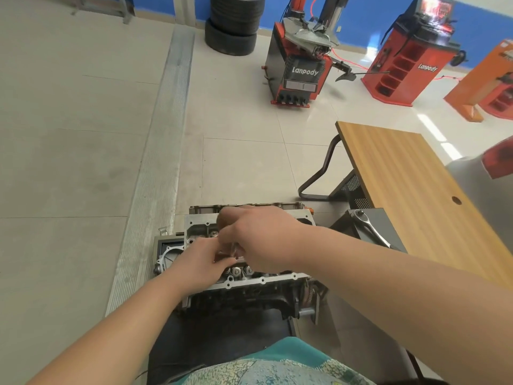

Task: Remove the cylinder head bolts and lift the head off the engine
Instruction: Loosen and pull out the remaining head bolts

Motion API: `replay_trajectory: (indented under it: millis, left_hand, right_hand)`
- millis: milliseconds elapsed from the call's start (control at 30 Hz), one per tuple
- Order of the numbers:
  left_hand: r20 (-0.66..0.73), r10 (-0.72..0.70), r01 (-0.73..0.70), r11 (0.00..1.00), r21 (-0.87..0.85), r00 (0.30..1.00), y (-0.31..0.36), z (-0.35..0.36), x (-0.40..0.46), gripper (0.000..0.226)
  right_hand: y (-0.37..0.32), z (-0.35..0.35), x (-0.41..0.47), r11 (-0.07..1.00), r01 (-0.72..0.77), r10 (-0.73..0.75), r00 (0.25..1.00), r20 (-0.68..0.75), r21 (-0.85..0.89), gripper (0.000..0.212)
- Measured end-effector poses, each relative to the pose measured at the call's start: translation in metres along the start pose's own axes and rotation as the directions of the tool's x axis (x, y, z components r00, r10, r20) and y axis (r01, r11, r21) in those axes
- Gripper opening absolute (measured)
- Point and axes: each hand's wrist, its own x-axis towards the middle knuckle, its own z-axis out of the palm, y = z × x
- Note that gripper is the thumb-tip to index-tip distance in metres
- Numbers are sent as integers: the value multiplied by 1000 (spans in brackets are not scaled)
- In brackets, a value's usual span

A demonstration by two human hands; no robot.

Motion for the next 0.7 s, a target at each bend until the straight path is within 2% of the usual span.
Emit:
replay_trajectory:
  millis: [67,133,167,200,233,300,367,400,467,500,567,633,700]
  left_hand:
    - [-46,7,-3,998,69,999,11,-2,2,21]
    - [-92,22,-19,999,40,995,19,-2,2,21]
    - [-111,35,-36,999,-13,993,20,-1,1,25]
    - [-101,30,-36,997,-61,994,17,1,0,22]
    - [-82,23,-32,994,-102,996,13,1,-1,16]
    - [-82,0,-9,994,-111,997,7,0,-4,14]
    - [-102,-24,15,997,-82,995,9,-2,-4,6]
    - [-112,-32,25,998,-59,993,12,-2,-3,3]
    - [-144,1,-5,1000,-29,990,19,-4,-1,19]
    - [-144,24,-31,999,-43,989,21,-4,-2,27]
    - [-84,0,-12,991,-135,996,18,-6,-2,26]
    - [-39,-40,33,986,-160,998,13,-11,-3,15]
    - [-27,-41,37,992,-121,999,13,-15,-2,3]
  right_hand:
    - [-5,1,2,993,-115,116,992,-46,36,27]
    - [-7,4,7,965,-250,250,968,-2,-81,32]
    - [-6,6,9,959,-256,260,965,15,-122,24]
    - [-6,6,9,968,-217,224,973,48,-128,12]
    - [-4,5,7,984,-153,159,985,61,-97,16]
    - [1,0,0,1000,-12,12,997,74,0,40]
    - [-3,0,-2,994,-46,48,999,-9,98,40]
    - [-5,1,0,988,-125,129,991,-32,92,38]
    - [-7,4,5,965,-262,262,965,-3,-26,41]
    - [-8,6,6,966,-248,250,968,14,-71,36]
    - [-7,4,6,982,-178,182,981,61,-63,5]
    - [-2,-3,1,998,-65,64,996,67,18,22]
    - [-2,-6,-1,988,-83,84,996,-7,131,30]
